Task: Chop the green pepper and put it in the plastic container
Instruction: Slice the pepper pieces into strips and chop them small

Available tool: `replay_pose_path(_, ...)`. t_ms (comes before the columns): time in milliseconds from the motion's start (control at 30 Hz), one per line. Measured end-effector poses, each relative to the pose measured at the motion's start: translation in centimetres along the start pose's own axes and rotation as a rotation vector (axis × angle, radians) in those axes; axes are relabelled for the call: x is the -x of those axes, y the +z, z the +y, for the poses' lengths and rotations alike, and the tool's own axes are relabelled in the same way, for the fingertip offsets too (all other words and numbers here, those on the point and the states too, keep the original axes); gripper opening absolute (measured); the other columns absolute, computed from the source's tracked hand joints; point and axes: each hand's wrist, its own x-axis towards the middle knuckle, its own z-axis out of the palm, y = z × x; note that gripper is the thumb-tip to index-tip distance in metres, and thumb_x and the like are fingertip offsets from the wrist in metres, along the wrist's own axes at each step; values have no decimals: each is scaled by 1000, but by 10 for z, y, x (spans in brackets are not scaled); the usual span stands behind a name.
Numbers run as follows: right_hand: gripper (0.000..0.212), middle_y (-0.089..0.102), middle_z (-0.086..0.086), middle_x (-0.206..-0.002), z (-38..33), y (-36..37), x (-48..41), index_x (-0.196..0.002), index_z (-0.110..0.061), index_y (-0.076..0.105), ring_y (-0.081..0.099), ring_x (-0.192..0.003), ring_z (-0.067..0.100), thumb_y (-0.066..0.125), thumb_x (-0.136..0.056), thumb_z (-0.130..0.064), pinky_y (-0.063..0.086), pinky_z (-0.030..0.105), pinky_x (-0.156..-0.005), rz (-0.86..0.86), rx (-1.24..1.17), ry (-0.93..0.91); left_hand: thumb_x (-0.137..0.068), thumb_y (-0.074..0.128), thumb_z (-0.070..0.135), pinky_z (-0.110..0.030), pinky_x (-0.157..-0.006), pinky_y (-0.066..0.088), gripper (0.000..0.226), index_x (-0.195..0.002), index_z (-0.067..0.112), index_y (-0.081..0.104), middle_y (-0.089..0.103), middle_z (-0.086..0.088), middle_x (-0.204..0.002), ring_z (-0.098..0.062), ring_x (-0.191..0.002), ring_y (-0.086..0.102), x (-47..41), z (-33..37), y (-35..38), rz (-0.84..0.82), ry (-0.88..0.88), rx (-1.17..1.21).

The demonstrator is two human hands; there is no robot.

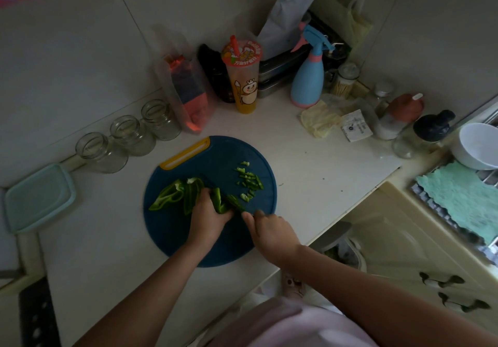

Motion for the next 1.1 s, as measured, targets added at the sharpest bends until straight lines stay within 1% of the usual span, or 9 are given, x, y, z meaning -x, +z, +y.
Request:
replay_pose_path(133,53,65,16,-96,-3,4,2,-104,-8,50,61,-91,36,19,-100,-51,43,37,-74,-16,39,18,-63,84,13,-25,-84,41,55,-107,4,53,63,-14,-107,-27,-106,58,1,1,0,0,-6,-8)
replay_pose_path(267,54,65,14,-95,-4,5,-1,-104,-10,50,62,-89,35,18,-99,-52,46,38,-75,-20,47,42,-63,83,12,-27,-85,42,54,-107,3,53,63,-14,-108,-28,-106,58,-1,2,0,-4,-20,-10)
replay_pose_path(467,50,67,12,-96,-7,8,-1,-105,-10,48,63,-88,34,18,-101,-50,41,35,-68,-7,131,28,-64,82,9,-24,-83,42,53,-108,2,53,63,-14,-106,-26,-104,59,-1,0,1,-5,-41,-10)
replay_pose_path(567,49,67,12,-97,-10,9,-3,-105,-10,48,63,-89,34,17,-101,-49,43,36,-69,-15,157,37,-64,81,7,-25,-84,42,53,-109,1,53,63,-15,-106,-27,-104,59,-2,-1,3,-4,-59,-6)
replay_pose_path(767,51,66,12,-100,-15,7,-9,-106,-10,50,64,-92,33,18,-101,-49,45,36,-72,-40,169,70,-64,82,9,-24,-73,41,45,-97,6,51,62,-10,-93,-22,-88,59,-4,-3,3,-19,-74,-11)
replay_pose_path(867,51,67,11,-99,-16,8,-12,-105,-11,50,64,-91,32,17,-100,-50,46,36,-73,-43,150,79,-65,81,9,-24,-70,40,44,-95,6,50,60,-8,-90,-20,-85,57,-4,-3,2,-23,-72,-8)
replay_pose_path(967,52,66,10,-98,-18,10,-15,-104,-12,50,64,-89,30,17,-100,-51,47,37,-74,-46,116,84,-66,80,7,-24,-68,41,41,-94,7,50,61,-8,-88,-21,-83,59,-4,-4,3,-24,-74,16)
replay_pose_path(1033,53,66,11,-98,-17,9,-18,-103,-12,51,63,-90,31,17,-100,-51,47,37,-75,-40,97,85,-66,80,8,-19,-65,42,41,-93,11,49,61,-5,-86,-19,-81,59,-3,-3,2,-34,-65,32)
replay_pose_path(1100,53,65,12,-97,-11,5,-17,-98,-12,53,62,-91,32,18,-99,-52,47,37,-76,-32,50,84,-66,81,10,-9,-59,39,42,-92,14,49,58,4,-82,-12,-77,57,0,-3,3,-46,-45,49)
